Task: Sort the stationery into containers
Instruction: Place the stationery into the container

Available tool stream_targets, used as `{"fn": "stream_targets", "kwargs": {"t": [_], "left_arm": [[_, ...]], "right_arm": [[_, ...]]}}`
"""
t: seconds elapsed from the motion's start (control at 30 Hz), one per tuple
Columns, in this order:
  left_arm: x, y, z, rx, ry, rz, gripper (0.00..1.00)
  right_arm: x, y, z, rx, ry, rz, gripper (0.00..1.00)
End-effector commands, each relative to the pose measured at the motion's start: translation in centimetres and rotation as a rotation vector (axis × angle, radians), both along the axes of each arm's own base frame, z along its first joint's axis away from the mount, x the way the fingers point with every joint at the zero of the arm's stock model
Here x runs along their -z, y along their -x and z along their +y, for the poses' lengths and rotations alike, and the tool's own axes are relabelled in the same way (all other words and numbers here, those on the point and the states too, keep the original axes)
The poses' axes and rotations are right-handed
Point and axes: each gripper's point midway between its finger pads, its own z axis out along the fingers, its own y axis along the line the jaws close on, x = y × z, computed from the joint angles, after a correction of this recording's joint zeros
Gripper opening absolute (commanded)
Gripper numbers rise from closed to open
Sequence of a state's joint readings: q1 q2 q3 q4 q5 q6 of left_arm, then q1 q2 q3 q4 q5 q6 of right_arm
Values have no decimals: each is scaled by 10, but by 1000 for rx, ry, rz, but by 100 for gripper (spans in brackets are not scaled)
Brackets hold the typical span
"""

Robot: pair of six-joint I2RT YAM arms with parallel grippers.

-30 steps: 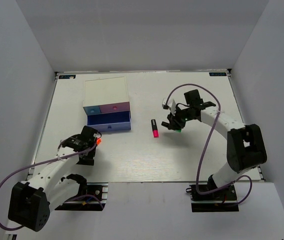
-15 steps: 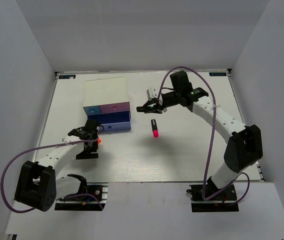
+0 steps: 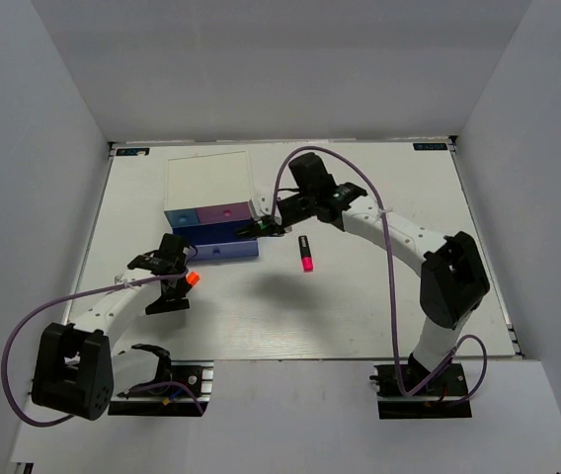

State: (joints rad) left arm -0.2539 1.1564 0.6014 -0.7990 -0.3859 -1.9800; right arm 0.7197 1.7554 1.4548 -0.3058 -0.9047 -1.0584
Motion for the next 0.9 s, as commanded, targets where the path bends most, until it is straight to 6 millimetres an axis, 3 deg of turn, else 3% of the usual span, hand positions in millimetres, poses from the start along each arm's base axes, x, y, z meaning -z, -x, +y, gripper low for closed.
{"fn": "stream_targets", "kwargs": {"t": [0.0,0.23,0.3,0.4,0.53,0.6,0.77,0.87], "left_arm": [[3,-5,11,-68,-23,-21,87],[12,-7,9,-88,18,29,86],[19,1,13,-98,3,88,83],[21,6,15,-106,6,119,77],[26,13,16,-114,12,133,52],[27,20,18,-114,10,141,46],[29,33,22,-123,10,145,42],[28,39,23,-123,11,139,42]], "right_arm": [[-33,-21,29,37,-83,-87,9],[-28,-29,51,57,-73,-109,13],[-24,-29,59,47,-72,-110,15],[-17,-29,67,47,-66,-103,16],[-5,-33,79,76,-53,-116,20],[-2,-35,84,89,-48,-114,21],[21,-48,94,173,-17,-118,22],[23,-55,93,217,-12,-126,22]]}}
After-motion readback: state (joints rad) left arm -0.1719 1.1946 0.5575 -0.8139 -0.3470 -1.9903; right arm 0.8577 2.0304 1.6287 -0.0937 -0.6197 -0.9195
